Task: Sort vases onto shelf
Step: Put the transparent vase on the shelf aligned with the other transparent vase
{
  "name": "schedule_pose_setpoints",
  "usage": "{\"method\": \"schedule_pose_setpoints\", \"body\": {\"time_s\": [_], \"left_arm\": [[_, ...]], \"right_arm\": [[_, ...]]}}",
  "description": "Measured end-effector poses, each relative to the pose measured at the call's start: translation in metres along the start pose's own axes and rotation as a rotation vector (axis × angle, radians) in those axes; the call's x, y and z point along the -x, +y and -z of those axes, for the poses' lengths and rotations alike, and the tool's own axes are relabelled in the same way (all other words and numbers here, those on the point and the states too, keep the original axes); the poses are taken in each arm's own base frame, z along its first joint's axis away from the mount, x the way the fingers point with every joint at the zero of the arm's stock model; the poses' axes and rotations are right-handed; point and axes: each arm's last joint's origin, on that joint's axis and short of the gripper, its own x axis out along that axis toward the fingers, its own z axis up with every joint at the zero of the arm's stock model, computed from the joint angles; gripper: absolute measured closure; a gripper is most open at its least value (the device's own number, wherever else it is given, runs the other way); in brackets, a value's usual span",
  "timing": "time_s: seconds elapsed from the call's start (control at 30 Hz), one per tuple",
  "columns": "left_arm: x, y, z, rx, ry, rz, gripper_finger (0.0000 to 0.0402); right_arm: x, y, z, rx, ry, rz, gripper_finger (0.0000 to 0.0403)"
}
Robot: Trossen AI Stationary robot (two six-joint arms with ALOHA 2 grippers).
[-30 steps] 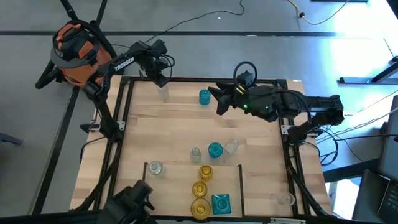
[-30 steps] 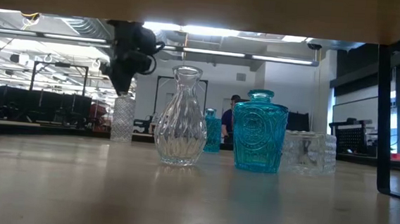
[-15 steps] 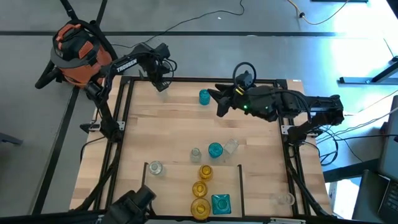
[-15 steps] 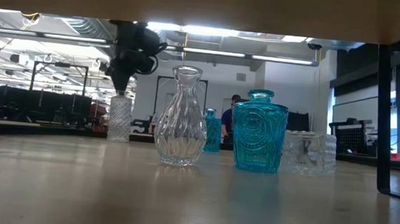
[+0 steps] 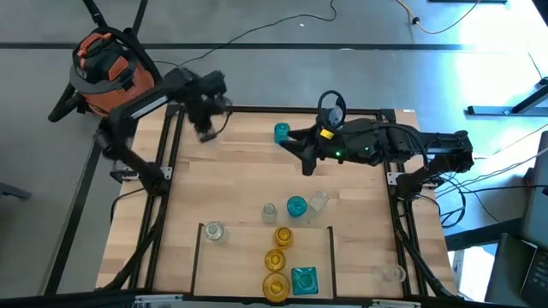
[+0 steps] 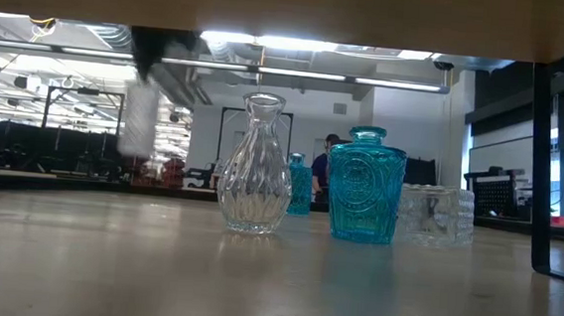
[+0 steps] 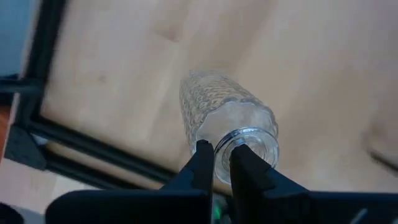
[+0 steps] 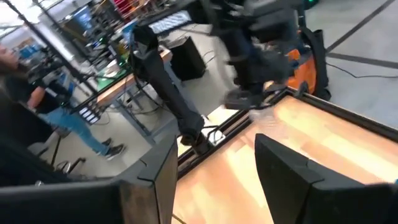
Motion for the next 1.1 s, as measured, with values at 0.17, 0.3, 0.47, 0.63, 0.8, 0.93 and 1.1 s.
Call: {"method": "schedule_pose_setpoints", "body": {"time_s": [0.17, 0.3, 0.47, 0.63, 0.8, 0.93, 1.1], "left_arm": [[0.051, -0.064, 0.051, -0.174, -0.246, 0.079, 0.0379], [0.082, -0.101, 0.094, -0.177, -0.364, 0.189, 0.0379], [0.122, -0.121, 0.135, -0.095, -0.5, 0.386, 0.0379], [0.166, -0.13, 0.159, -0.105, -0.695, 0.613, 0.0379], [0.186, -0.155, 0.168, -0.259, -0.657, 0.827, 0.0379], [0.169, -0.198, 0.161, -0.346, -0.422, 0.813, 0.0379], [0.128, -0.254, 0.145, -0.394, -0.183, 0.612, 0.0379]], "right_arm": [[0.0, 0.0, 0.0, 0.049, 0.008, -0.014, 0.0223], [0.0, 0.001, 0.001, 0.079, 0.024, -0.038, 0.0223], [0.0, 0.001, 0.001, 0.084, 0.025, -0.042, 0.0223], [0.0, 0.002, 0.0, 0.096, 0.027, -0.054, 0.0223], [0.0, 0.003, 0.001, 0.101, 0.057, -0.104, 0.0223], [0.0, 0.005, 0.003, 0.108, 0.096, -0.162, 0.0224], [0.0, 0.005, 0.003, 0.109, 0.112, -0.184, 0.0224]]}}
